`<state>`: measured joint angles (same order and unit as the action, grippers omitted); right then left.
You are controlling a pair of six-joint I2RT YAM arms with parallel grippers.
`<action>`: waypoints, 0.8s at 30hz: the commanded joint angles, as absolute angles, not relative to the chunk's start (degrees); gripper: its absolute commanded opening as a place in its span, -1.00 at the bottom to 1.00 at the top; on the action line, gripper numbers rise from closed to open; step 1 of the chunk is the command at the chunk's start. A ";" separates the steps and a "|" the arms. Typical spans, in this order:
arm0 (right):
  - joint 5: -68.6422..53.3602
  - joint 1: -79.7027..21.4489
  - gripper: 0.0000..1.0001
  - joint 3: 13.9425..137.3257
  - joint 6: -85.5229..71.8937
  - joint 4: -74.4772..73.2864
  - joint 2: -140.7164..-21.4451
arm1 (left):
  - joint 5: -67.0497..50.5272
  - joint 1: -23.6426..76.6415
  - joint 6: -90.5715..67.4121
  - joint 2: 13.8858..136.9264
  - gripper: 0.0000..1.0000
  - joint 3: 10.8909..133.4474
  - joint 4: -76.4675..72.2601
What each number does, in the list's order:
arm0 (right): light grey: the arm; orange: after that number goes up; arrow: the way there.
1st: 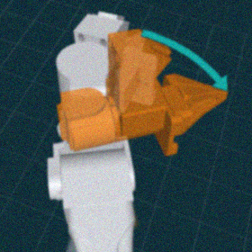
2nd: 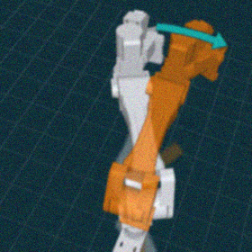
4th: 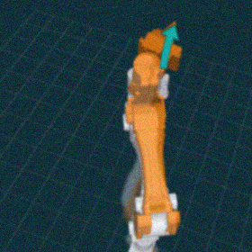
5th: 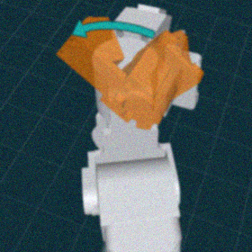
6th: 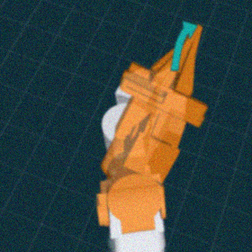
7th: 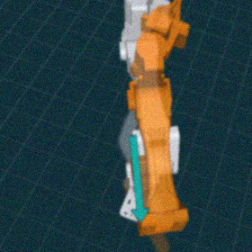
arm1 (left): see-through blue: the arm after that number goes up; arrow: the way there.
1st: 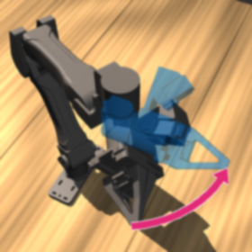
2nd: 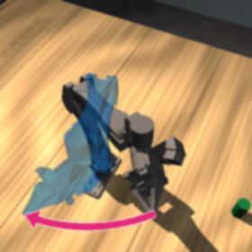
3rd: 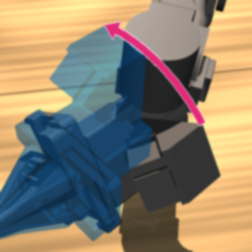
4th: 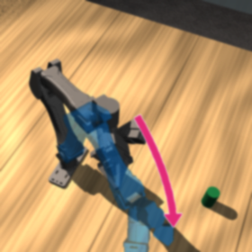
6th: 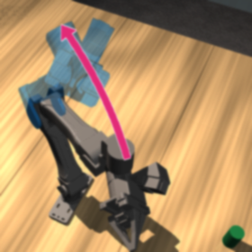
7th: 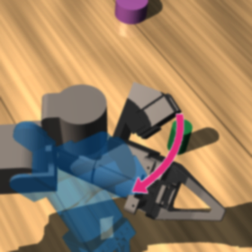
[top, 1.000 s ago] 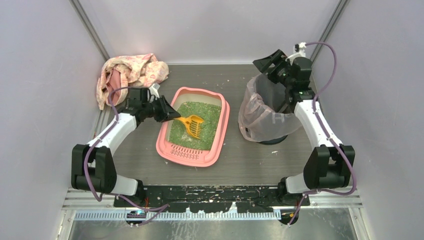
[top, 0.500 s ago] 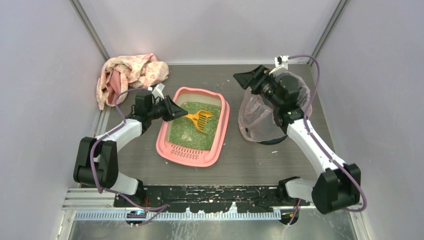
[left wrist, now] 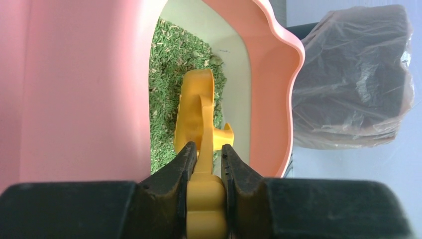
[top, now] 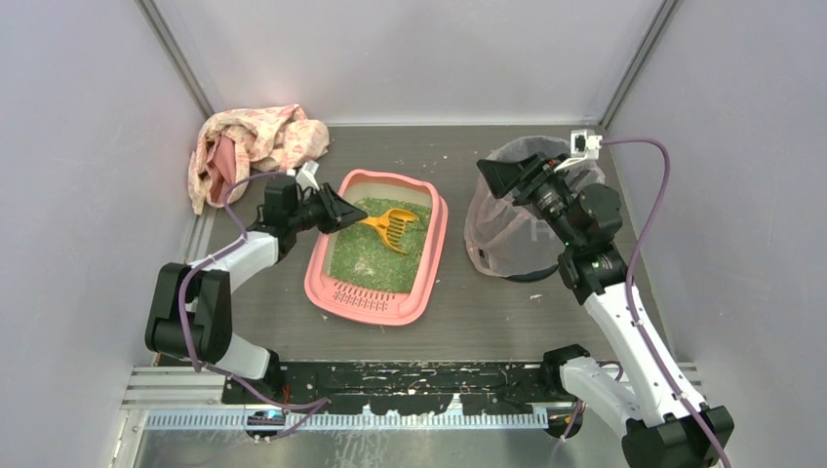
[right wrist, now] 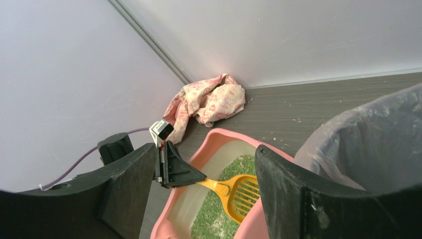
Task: Clean the litter box
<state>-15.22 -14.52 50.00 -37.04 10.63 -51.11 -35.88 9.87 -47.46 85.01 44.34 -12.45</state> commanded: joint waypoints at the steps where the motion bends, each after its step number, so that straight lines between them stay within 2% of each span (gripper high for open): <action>1: -15.04 -14.75 0.54 47.93 -34.89 9.22 -47.99 | -27.59 8.88 -48.25 89.23 -1.00 43.41 -12.13; 4: -14.84 -14.77 0.54 46.19 -34.68 9.05 -46.48 | -25.35 8.88 -48.53 89.92 -1.00 43.84 -12.81; 7: -14.08 -14.77 0.54 44.41 -34.76 9.39 -46.17 | -29.24 9.07 -51.07 92.98 -1.00 44.50 -16.31; 15: -14.64 -14.77 0.54 43.85 -35.22 9.86 -47.38 | -36.73 9.84 -65.35 102.23 -1.00 40.04 -38.56; 19: -14.44 -14.76 0.55 44.10 -34.45 8.93 -46.73 | -33.93 9.87 -61.97 99.61 -1.00 39.97 -33.10; 24: -13.98 -14.73 0.54 43.96 -34.02 7.87 -45.52 | -26.95 9.84 -51.52 89.76 -1.00 42.64 -14.87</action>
